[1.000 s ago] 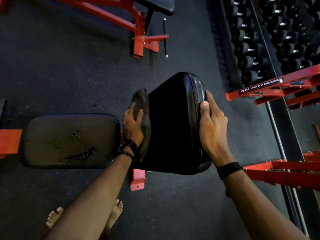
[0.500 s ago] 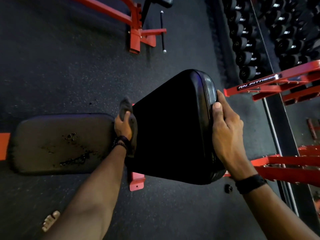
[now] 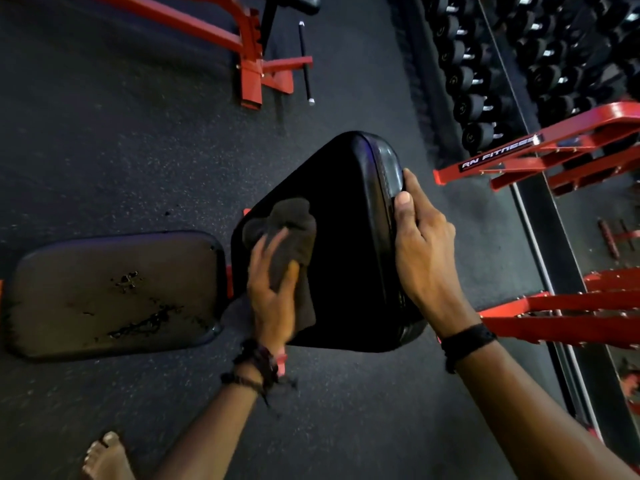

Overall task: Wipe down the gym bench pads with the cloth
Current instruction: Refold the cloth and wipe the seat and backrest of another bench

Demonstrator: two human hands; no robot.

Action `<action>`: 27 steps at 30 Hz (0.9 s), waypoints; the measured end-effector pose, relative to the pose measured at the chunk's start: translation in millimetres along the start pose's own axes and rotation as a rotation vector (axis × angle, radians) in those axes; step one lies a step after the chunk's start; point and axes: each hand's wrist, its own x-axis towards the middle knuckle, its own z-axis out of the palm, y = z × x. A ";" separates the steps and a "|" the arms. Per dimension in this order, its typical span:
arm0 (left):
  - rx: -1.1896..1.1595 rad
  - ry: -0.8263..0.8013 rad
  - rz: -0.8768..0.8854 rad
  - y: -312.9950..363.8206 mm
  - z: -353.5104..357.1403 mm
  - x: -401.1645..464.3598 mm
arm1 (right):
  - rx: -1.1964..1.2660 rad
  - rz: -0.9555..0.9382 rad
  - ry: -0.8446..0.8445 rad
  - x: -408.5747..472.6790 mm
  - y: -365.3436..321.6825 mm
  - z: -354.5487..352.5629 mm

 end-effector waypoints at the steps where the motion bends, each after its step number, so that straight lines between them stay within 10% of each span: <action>1: 0.023 0.023 -0.025 -21.1 -2.2 12.8 | -0.009 0.004 0.007 0.6 1.4 0.9; 7: -0.102 0.234 -0.699 -103.5 -37.2 8.3 | -0.017 0.013 0.009 1.0 3.3 0.4; 19: -0.208 -0.083 -0.148 156.5 26.8 -62.9 | 0.061 -0.017 -0.025 -4.2 -2.5 -5.1; 27: -0.328 -0.228 -0.402 188.3 -86.9 1.7 | 0.054 -0.077 0.036 -15.4 -0.1 -4.8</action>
